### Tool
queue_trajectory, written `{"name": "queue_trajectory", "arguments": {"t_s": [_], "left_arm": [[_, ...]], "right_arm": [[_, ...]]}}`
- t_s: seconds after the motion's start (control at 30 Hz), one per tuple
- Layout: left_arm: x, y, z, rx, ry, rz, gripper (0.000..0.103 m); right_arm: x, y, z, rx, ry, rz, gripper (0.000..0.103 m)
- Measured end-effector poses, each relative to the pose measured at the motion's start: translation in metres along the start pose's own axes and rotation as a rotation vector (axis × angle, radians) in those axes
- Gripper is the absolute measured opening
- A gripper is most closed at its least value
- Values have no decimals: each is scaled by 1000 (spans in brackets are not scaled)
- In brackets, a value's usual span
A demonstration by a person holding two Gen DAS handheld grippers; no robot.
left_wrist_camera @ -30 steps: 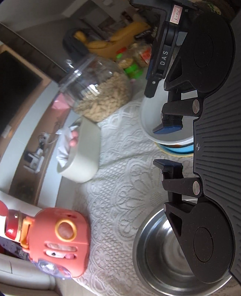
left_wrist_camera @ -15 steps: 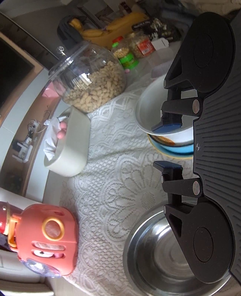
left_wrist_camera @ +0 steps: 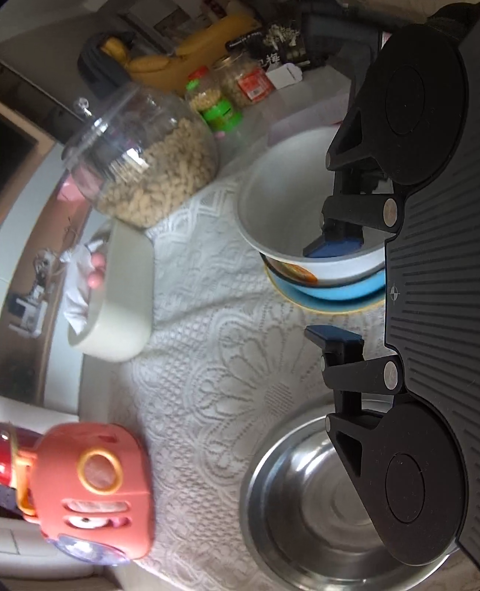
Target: Organize plates and bowls
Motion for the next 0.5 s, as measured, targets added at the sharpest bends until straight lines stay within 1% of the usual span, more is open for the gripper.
{"name": "queue_trajectory", "arguments": {"t_s": [0.07,0.13,0.23,0.3,0.33,0.4,0.5], "left_arm": [[-4,-10,-6,6,24,-35,50],[-10,-23,-10,-2,57,-80,52],[-21,-37,-11,-30,92,-129,48],[-26,-42,-8,-46,93,-144,48],[-27,-43,-7,-34,78,-142,46],[-29,-43,-5,-20,57,-134,46],[-29,-44,-6,-29,74,-124,46]], "right_arm": [[4,3,-2,0,5,19,61],[7,3,0,-7,-5,27,61],[6,-4,1,12,-36,7,61],[1,-10,-1,52,-59,-12,62],[-1,-11,-2,55,-70,-10,62],[-2,-11,-2,59,-84,3,63],[-3,-10,-5,64,-92,22,66]]}}
Point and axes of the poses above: each gripper's, at about its wrist camera, not at the fingertips, and y roughly against the way its jaws point, z to its right, x to its top, the point moved 10 cm from there along -y, roughly the way its jaws point, and after that the axes turned 13 degrees about y, right-handed, at the moved point
